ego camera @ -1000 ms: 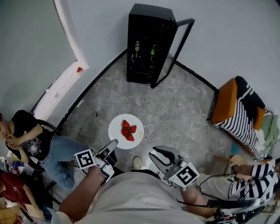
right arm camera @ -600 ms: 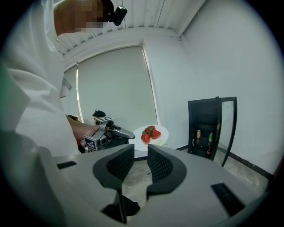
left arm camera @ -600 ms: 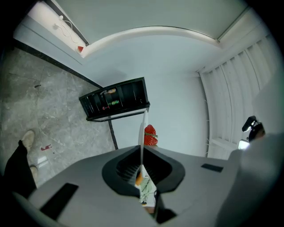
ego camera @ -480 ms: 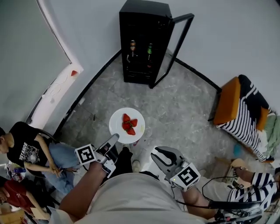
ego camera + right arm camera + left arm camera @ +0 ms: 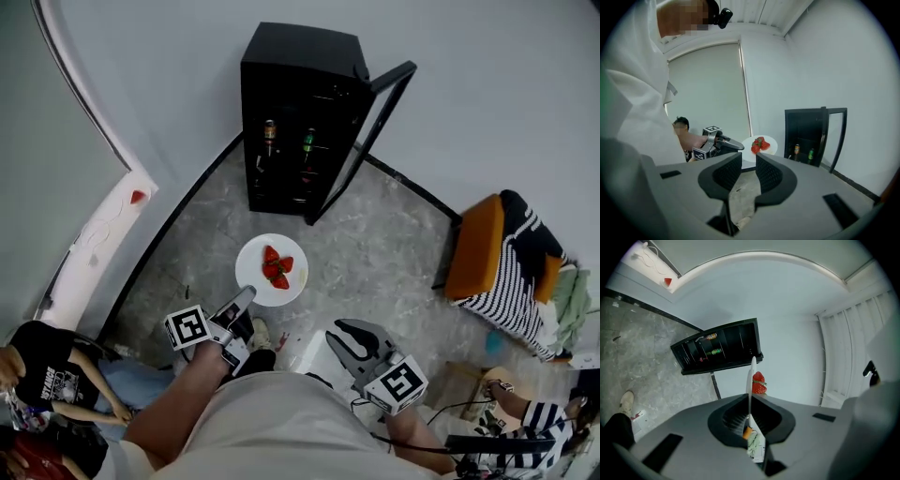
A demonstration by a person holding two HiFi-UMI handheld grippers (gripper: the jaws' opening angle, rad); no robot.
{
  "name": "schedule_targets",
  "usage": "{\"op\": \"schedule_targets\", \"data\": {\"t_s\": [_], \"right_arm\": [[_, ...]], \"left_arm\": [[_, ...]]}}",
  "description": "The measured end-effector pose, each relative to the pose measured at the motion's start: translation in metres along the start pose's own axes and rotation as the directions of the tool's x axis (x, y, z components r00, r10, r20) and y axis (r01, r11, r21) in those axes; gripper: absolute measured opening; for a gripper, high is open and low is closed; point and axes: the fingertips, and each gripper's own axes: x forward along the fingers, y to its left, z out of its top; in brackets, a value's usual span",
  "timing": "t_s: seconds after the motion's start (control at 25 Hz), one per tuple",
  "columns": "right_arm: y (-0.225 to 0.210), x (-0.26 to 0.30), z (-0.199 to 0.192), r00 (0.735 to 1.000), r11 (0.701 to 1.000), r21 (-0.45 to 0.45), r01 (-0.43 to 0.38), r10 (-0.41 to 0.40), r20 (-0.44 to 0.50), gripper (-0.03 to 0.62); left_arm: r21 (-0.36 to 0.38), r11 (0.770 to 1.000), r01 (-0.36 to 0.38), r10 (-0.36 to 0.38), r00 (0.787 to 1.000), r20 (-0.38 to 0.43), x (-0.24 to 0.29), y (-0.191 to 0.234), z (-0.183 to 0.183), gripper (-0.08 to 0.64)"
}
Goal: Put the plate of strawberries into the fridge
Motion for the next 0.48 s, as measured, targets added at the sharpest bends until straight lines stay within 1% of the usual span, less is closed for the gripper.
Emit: {"op": "schedule_targets", "data": {"t_s": [0.12, 0.24, 0.32, 0.36, 0.48], "right_arm": [[-0.032, 0.030, 0.019, 1.000, 1.000, 0.008, 0.027, -0.027, 0.001, 0.087], [-0.058, 0.054, 0.024, 0.999, 0.999, 0.026, 0.038, -0.038, -0.013, 0.087], [-0.068, 0.063, 0.022, 0.999, 0.998, 0.044, 0.034, -0.033, -0.025, 0.087], [-0.073, 0.068, 0.022, 0.999, 0.998, 0.049, 0.030, -0.028, -0.029, 0.087], [-0.110, 0.091, 0.029, 0.999, 0.999, 0.039, 0.005, -0.003, -0.040, 0.087]], "left_arm": [[0.032, 0.999, -0.009, 0.010, 0.999, -0.037, 0.033, 0.004, 0.038, 0.025], [0.033, 0.999, -0.009, 0.011, 0.998, -0.058, 0.065, 0.014, 0.067, 0.025], [0.000, 1.000, 0.015, -0.015, 0.999, -0.048, 0.081, 0.017, 0.079, 0.025], [-0.006, 1.000, 0.011, -0.011, 0.999, -0.040, 0.088, 0.021, 0.086, 0.025], [0.030, 0.999, -0.043, 0.043, 0.999, -0.011, 0.122, 0.037, 0.122, 0.025]]}}
